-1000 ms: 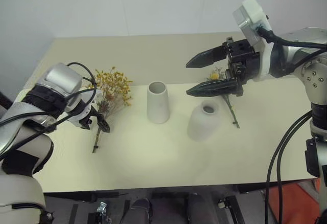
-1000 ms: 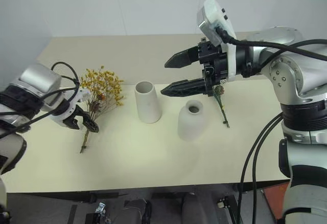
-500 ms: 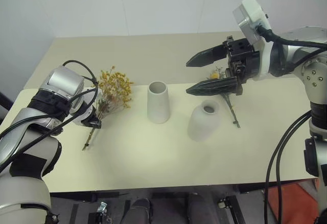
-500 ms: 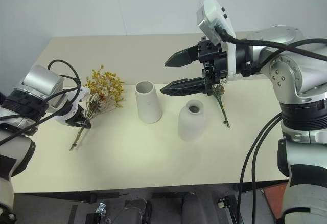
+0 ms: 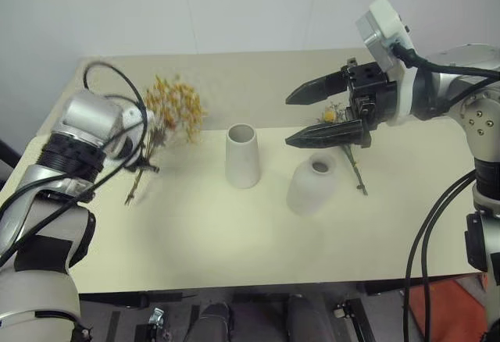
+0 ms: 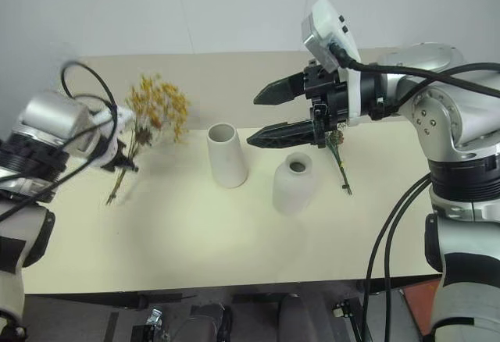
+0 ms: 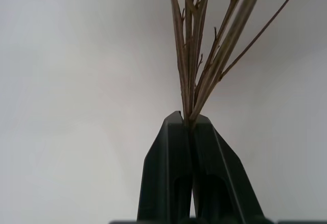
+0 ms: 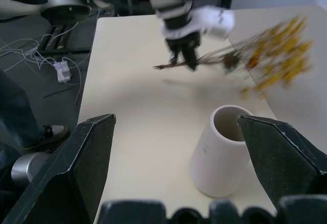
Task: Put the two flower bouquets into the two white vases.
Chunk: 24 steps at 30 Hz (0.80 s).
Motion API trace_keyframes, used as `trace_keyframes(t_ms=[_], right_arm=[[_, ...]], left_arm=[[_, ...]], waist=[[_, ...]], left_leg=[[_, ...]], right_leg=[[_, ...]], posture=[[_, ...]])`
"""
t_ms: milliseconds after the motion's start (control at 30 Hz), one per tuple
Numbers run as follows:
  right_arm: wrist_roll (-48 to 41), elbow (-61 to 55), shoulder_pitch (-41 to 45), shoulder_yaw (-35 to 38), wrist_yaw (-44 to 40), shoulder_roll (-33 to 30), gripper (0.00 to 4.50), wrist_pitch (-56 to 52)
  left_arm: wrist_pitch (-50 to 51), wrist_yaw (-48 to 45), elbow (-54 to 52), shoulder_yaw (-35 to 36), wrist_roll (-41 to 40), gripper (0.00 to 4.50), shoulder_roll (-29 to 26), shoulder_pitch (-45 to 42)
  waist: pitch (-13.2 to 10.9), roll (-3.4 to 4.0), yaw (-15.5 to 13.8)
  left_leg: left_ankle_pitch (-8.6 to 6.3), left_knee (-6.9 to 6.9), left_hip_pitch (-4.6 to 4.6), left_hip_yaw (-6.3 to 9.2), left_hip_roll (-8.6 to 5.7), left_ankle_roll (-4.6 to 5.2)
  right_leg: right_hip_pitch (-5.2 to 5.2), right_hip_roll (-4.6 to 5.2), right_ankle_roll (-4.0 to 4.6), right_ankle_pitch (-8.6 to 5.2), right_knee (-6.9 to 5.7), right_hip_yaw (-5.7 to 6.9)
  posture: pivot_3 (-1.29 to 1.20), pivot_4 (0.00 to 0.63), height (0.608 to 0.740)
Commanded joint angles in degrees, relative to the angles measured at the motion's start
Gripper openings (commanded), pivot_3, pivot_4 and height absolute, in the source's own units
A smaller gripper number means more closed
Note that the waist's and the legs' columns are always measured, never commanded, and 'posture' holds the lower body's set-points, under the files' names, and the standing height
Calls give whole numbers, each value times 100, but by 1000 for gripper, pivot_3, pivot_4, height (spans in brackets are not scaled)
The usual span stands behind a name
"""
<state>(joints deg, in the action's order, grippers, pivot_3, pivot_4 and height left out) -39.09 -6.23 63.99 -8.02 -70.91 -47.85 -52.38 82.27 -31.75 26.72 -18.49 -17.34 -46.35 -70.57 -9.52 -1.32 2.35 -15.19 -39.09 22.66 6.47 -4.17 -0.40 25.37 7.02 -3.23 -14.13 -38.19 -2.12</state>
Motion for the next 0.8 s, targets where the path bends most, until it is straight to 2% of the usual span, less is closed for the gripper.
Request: trace_keyframes(t_ms=[33,100,200,400,600,800], right_arm=[[118,2,73,177,-79,-51,4500,203],[207,65,74,128,-100,-30,4500,267],[373,211,72,42,-72,71,4500,366],[663,451,77,-39,1,321,4500,532],[719,376,16,41,133,498,4500,523],[679,268,-36,102,233,530,4500,470]], left_arm=[[-701,-40,-647,1257,-281,5,165,-280],[-1089,-368,-1069,1601,-521,5,218,-126],[-1637,-390,-1535,2376,-896,5,635,104],[-1876,-932,-1294,3301,-1814,5,1270,-5],[-2076,-1554,-1263,3280,-2234,5,1535,120],[-2251,-1933,-1567,2899,-2229,5,1543,352]], waist=[[0,0,-6],[0,0,2],[1,0,13],[1,0,30],[1,-1,17],[1,0,30]], left_leg=[[1,1,1,-1,1,-2],[2,0,4,-5,-1,-3],[1,-3,2,-19,-4,-3],[1,-18,2,-23,-3,-2],[0,-20,3,-24,-3,-1],[0,-21,3,-24,-3,-1]], right_leg=[[1,4,0,0,2,0],[2,13,-3,2,6,-1],[3,16,-12,7,8,-16],[1,16,-15,11,5,-19],[0,17,-17,13,5,-20],[-1,16,-17,14,5,-20]], posture=[[0,150,740],[0,150,740],[0,150,740],[0,150,740],[0,150,740],[0,150,740]])
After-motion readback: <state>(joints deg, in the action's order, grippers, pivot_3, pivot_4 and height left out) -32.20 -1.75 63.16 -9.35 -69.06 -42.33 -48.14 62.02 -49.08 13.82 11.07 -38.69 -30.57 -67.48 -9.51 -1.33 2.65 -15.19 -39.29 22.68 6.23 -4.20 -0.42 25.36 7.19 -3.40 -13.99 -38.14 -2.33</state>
